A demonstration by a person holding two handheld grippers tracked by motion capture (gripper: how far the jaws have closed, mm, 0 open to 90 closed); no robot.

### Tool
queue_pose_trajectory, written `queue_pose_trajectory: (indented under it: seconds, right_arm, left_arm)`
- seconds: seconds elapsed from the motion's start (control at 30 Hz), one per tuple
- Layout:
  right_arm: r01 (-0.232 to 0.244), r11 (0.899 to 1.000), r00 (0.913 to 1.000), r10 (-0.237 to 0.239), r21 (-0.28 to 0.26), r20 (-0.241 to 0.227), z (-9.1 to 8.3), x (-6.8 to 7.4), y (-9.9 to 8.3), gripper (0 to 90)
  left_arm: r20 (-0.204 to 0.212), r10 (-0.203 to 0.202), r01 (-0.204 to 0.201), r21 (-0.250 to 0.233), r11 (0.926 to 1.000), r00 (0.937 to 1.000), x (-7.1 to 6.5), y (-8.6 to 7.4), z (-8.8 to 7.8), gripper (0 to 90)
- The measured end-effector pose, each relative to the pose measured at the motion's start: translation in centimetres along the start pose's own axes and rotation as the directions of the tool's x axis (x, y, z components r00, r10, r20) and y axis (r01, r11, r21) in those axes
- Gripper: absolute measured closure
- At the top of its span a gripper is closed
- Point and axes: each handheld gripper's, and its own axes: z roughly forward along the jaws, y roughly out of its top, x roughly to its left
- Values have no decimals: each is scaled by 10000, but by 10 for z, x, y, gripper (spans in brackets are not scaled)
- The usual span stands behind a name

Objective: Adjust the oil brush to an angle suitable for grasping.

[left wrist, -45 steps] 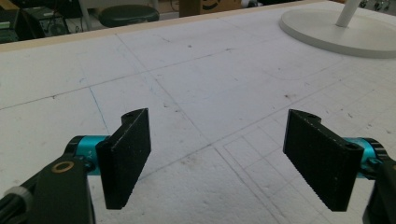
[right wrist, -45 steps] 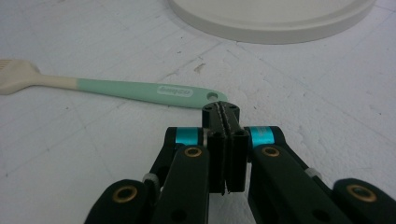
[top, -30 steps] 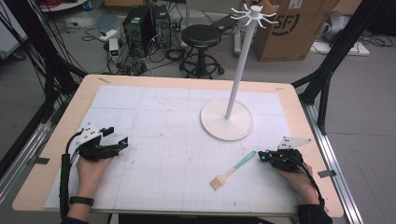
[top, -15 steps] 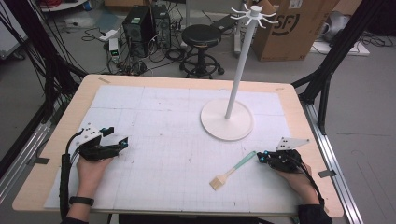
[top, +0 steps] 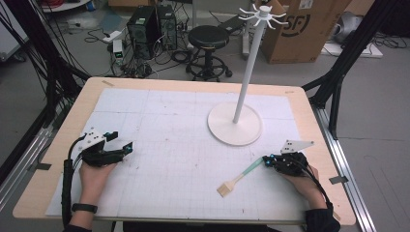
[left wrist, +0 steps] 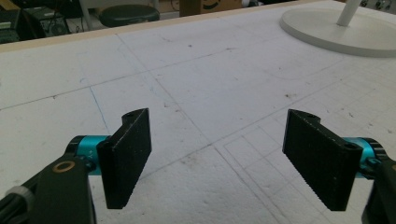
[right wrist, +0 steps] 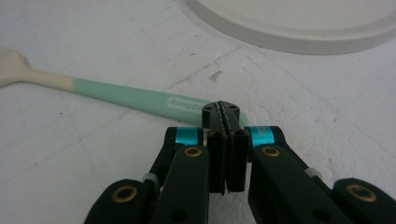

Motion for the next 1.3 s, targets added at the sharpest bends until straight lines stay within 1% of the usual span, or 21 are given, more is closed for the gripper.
queue_pose_trajectory:
  seconds: [0.2, 0.3, 0.33, 0.37, 0.4, 0.43, 0.47, 0.6, 0.7, 0.73, 0.8, 0.87, 0.9, 1.0, 1.1, 1.27, 1.3]
  right_arm:
    - [-17, 10000, 10000, 17, -8, -16, 4, -1, 3, 898]
    - [8, 10000, 10000, -8, 7, -15, 8, -2, 7, 898]
    - [40, 10000, 9999, -40, 20, -103, 13, -1, 12, 898]
    - [40, 10000, 9999, -40, 20, -103, 13, -1, 12, 898]
    - [159, 9999, 9996, -158, 68, -215, 19, 2, 17, 898]
    - [159, 9999, 9996, -158, 68, -215, 19, 2, 17, 898]
    - [269, 9996, 9994, -268, 42, -230, 24, 3, 21, 898]
    - [347, 9994, 9984, -345, 39, -442, 34, 8, 29, 898]
    - [433, 9991, 9981, -431, 39, -451, 37, 10, 32, 898]
    - [485, 9988, 9973, -482, 37, -561, 39, 11, 34, 898]
    - [548, 9985, 9968, -543, 65, -581, 43, 15, 37, 898]
    - [707, 9975, 9954, -703, 52, -651, 48, 17, 42, 898]
    - [707, 9975, 9954, -703, 52, -651, 48, 17, 42, 898]
    - [878, 9961, 9927, -870, 69, -832, 56, 23, 49, 898]
    - [869, 9962, 9920, -855, 114, -932, 59, 25, 52, 898]
    - [1022, 9947, 9883, -1005, 86, -1151, 71, 32, 62, 898]
    - [1022, 9947, 9883, -1005, 86, -1151, 71, 32, 62, 898]
  left_arm:
    - [4, -19, 19, -11, 10000, 10000, 0, 0, 0, 244]
    - [8, -23, 23, -9, 10000, 10000, 0, 0, 0, 246]
    - [8, -24, 24, -7, 10000, 10000, 0, 0, 0, 247]
    - [8, -25, 25, -8, 10000, 10000, 0, 0, 0, 247]
    - [8, -22, 22, -7, 10000, 10000, 0, 0, 0, 247]
    - [10, -20, 20, -10, 10000, 10000, 0, 0, 0, 247]
    - [8, -22, 22, -8, 10000, 10000, 0, 0, 0, 248]
    - [21, -21, 21, -8, 10000, 10000, 0, 0, 0, 248]
    - [33, -22, 22, -12, 10000, 10000, 0, 0, 0, 248]
    - [36, -23, 23, -6, 10000, 10000, 0, 0, 0, 248]
    - [33, -27, 27, -10, 10000, 10000, 0, 0, 0, 248]
    - [36, -29, 30, -11, 10000, 10000, 0, 0, 0, 248]
    - [39, -6, 6, 5, 10000, 10000, 0, 0, 0, 248]
    - [42, -30, 30, -5, 10000, 10000, 0, 0, 0, 248]
    - [42, -16, 16, 1, 10000, 10000, 0, 0, 0, 248]
    - [49, -34, 34, -7, 10000, 10000, 0, 0, 0, 249]
    - [47, -12, 12, 11, 10000, 10000, 0, 0, 0, 249]
